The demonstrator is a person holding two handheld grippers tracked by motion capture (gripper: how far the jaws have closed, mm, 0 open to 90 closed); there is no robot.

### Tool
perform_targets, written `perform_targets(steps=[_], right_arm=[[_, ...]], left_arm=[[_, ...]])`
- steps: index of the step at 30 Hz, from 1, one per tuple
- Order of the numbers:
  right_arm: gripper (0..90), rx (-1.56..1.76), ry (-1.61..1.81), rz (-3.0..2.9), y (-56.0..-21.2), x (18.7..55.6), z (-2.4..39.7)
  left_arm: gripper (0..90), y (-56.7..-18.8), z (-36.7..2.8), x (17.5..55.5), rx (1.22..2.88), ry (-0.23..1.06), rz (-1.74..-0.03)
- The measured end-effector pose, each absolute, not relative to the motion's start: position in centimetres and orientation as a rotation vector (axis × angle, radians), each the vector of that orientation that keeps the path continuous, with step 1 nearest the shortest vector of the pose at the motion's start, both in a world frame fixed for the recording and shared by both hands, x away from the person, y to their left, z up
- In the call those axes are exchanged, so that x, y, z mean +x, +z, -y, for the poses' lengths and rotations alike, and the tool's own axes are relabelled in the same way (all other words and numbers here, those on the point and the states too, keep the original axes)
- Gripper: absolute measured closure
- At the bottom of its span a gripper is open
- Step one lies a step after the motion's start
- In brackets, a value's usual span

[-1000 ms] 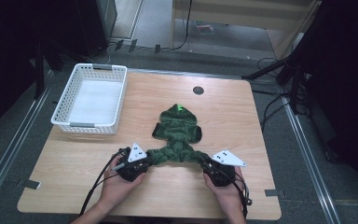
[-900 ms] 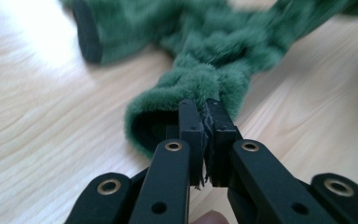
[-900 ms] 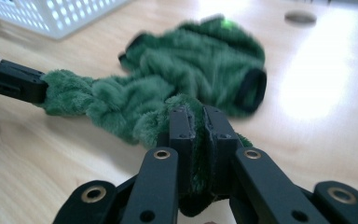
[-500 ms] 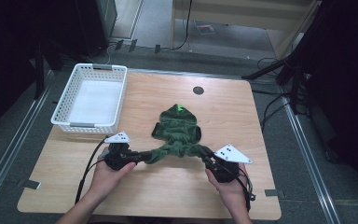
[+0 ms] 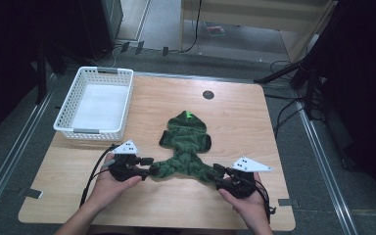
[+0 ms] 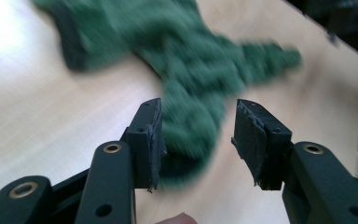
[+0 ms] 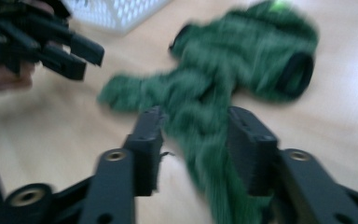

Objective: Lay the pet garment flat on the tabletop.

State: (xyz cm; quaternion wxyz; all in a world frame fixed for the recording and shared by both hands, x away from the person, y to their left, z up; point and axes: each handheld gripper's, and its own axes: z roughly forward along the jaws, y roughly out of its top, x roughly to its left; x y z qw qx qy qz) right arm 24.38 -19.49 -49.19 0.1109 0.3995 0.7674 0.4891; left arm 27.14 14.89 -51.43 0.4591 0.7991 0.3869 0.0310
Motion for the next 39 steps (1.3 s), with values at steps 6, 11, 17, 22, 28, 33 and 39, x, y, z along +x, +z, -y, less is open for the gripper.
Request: perform_targets(steps=[6,11,17,22,28,33,39], right_arm=[[79.1,1.178,1.147,-2.326,-53.1,25.8,16.7],[76.3,1.25,1.122,-2.382,-53.4,25.2,16.7],[74.4,1.244,1.301,-2.252,-49.2,26.2,16.0],[72.3,1.262,1.267,-2.16,-47.2,29.9,12.2],[69.0,1.35,0.93,-2.264,-50.1,36.8,7.6],[64.2,1.371,0.851,-2.276,-53.3,39.2,7.3],[60.2,1.397,0.946,-2.207,-53.7,40.8,7.6]], left_arm=[[64.8,-53.9,-13.8,26.9,2.128,0.109,-0.954],[64.8,-54.5,-14.2,26.4,2.085,0.131,-0.942],[61.3,-55.2,-14.2,25.9,2.033,0.157,-0.926],[67.6,-55.4,-14.1,25.8,2.034,0.161,-0.934],[71.5,-55.4,-14.2,25.7,2.041,0.154,-0.925],[73.0,-55.3,-14.1,25.5,2.052,0.168,-0.92],[71.8,-55.3,-14.1,25.5,2.048,0.183,-0.925]])
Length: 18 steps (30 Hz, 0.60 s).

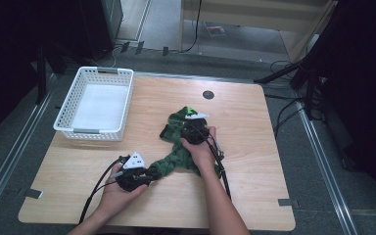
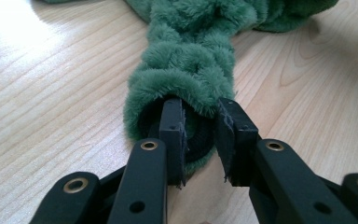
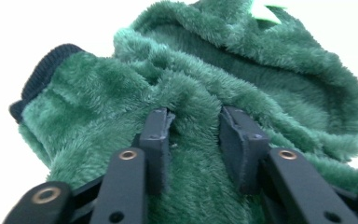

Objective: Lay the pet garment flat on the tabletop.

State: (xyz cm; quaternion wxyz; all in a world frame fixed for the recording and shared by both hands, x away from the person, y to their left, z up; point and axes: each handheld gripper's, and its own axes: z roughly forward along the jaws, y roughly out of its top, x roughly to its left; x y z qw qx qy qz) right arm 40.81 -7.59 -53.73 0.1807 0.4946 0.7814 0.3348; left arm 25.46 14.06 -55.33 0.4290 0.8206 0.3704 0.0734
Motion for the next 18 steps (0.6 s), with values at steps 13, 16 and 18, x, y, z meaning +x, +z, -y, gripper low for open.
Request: perform_targets(steps=[13,16,18], right_arm=[[64.4,1.295,1.046,-2.202,-53.2,34.3,9.3],[65.7,1.314,1.061,-2.192,-54.1,34.6,9.4],[64.5,1.302,1.064,-2.184,-53.8,34.7,9.3]], left_arm=[[58.6,-55.3,-14.1,25.5,2.019,0.219,-0.944],[58.9,-55.3,-14.2,25.4,2.005,0.215,-0.953],[57.8,-55.2,-14.5,25.4,1.977,0.21,-0.964]])
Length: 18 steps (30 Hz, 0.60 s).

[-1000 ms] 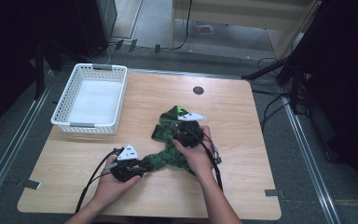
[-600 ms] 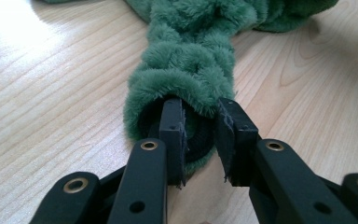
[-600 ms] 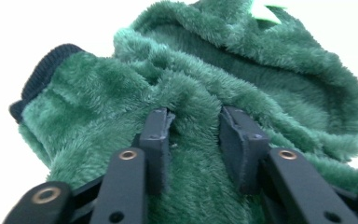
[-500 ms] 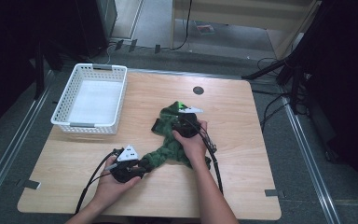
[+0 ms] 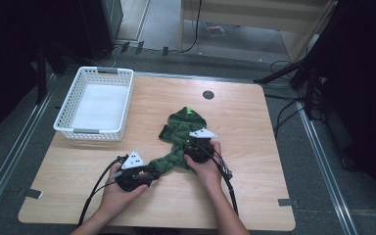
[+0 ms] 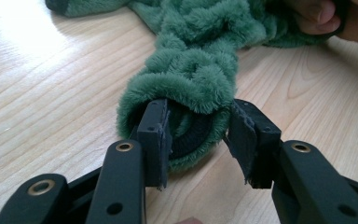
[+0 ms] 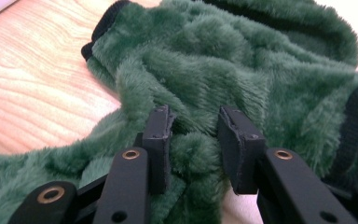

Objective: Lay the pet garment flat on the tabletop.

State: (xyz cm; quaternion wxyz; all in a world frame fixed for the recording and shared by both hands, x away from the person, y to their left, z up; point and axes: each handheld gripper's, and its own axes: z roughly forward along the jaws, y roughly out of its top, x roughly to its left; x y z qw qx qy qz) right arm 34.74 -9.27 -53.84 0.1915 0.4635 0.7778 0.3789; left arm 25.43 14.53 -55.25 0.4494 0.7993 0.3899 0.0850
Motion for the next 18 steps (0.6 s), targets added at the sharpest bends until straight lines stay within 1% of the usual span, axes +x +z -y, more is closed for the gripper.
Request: perform_targets(steps=[2,7,9,11,15,18], right_arm=[[61.9,1.282,1.115,-2.167,-53.3,34.5,9.3],[48.6,1.193,1.247,-2.138,-51.3,33.1,10.2],[40.7,1.167,1.284,-2.128,-50.6,32.3,11.0],[35.0,1.155,1.304,-2.122,-50.3,31.7,11.7],[13.6,1.173,1.28,-2.11,-50.1,30.3,13.7],[5.4,1.207,1.294,-2.093,-50.2,29.4,15.4]], left_arm=[[54.0,-55.2,-14.8,25.4,1.942,0.205,-0.967],[41.3,-54.7,-16.1,25.0,1.851,0.211,-0.948],[37.6,-54.5,-16.7,24.9,1.824,0.222,-0.947],[34.7,-54.2,-17.2,24.7,1.802,0.23,-0.948],[26.1,-53.9,-18.5,24.4,1.77,0.265,-0.956],[19.7,-53.7,-20.1,24.3,1.736,0.27,-0.984]])
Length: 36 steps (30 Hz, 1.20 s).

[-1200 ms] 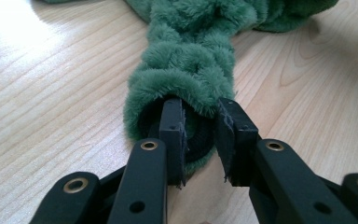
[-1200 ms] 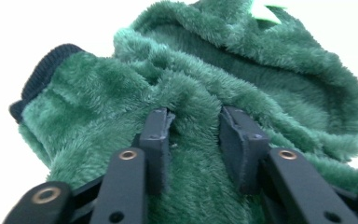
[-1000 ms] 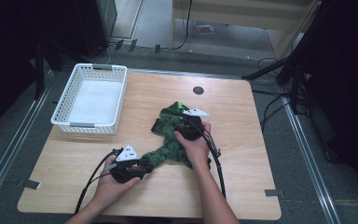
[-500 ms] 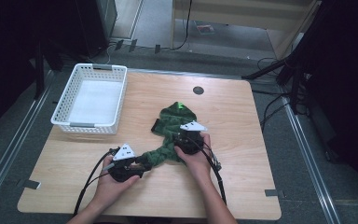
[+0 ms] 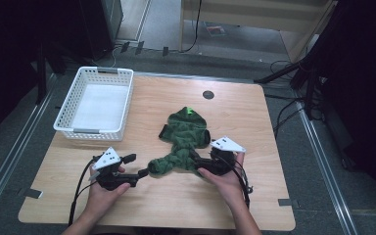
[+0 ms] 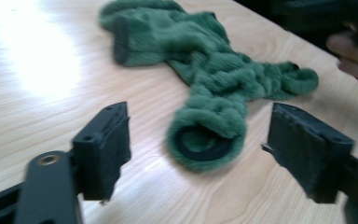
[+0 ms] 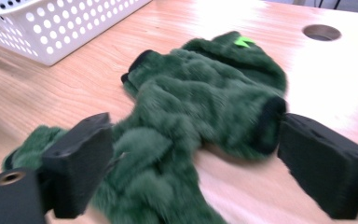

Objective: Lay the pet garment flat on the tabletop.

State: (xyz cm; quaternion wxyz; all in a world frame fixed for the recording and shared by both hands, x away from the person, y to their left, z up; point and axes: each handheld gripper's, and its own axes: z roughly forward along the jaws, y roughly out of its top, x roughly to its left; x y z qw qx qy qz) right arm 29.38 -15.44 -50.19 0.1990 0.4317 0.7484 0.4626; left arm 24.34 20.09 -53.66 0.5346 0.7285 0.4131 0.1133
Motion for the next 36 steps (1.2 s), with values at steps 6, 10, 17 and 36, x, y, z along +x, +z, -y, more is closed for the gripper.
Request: perform_targets(steps=[6,10,17,36], right_arm=[[0.0,1.309,1.345,-2.047,-50.3,28.3,18.8],[0.0,1.31,1.341,-2.011,-50.0,27.5,20.4],[0.0,1.359,1.28,-1.973,-51.2,26.6,23.3],[0.0,1.504,1.13,-1.894,-53.8,24.1,30.7]], left_arm=[[14.2,-53.5,-23.6,24.0,1.711,0.285,-1.006],[13.9,-53.7,-26.3,23.6,1.683,0.305,-1.067],[13.6,-53.8,-30.5,22.9,1.639,0.363,-1.154],[9.2,-54.1,-38.1,21.6,1.547,0.533,-1.325]])
